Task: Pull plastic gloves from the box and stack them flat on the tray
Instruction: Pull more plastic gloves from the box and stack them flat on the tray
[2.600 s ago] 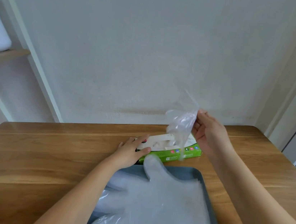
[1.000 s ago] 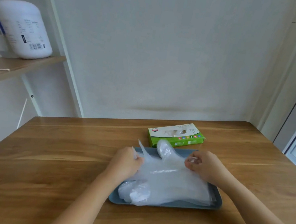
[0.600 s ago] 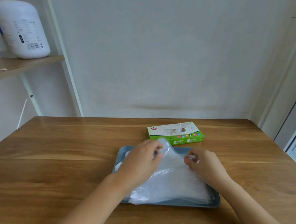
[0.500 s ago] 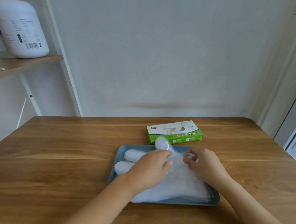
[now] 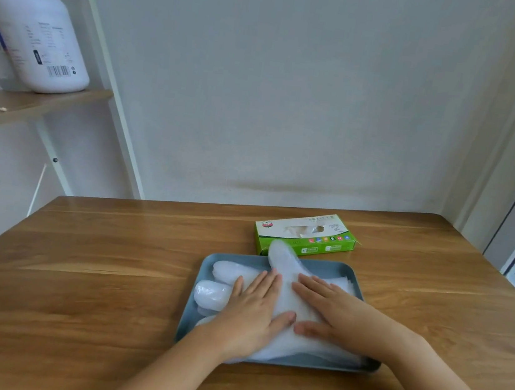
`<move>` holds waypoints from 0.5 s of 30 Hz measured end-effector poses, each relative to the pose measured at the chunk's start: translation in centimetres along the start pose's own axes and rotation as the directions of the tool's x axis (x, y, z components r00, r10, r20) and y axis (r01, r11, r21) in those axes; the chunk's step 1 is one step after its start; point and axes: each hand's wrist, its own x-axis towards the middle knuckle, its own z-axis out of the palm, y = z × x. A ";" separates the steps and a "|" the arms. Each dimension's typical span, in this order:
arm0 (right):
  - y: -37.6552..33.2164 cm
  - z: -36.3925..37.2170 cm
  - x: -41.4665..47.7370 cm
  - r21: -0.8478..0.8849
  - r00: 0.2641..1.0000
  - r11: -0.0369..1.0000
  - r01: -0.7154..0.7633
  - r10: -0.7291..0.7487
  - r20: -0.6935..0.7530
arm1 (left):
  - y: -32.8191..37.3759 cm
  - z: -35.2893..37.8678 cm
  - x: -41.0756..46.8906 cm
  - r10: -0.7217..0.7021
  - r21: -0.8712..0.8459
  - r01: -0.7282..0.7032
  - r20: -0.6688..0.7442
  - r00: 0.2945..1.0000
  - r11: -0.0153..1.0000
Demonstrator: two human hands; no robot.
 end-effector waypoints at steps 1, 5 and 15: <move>0.3 -0.2 -0.2 -0.035 1.000 0.999 -0.008 0.009 0.019 | -0.3 -0.2 -0.1 -0.030 -0.006 0.030 0.019 0.999 1.000; 0.8 -1.1 -1.1 -0.061 0.991 0.996 -0.071 0.077 0.106 | -1.8 -1.7 -1.0 -0.107 0.026 0.104 0.137 0.985 0.994; 2.1 -7.2 2.5 0.042 0.983 0.988 -0.151 0.154 -0.097 | -6.2 -8.4 -0.4 -0.025 -0.140 0.060 0.241 0.970 0.988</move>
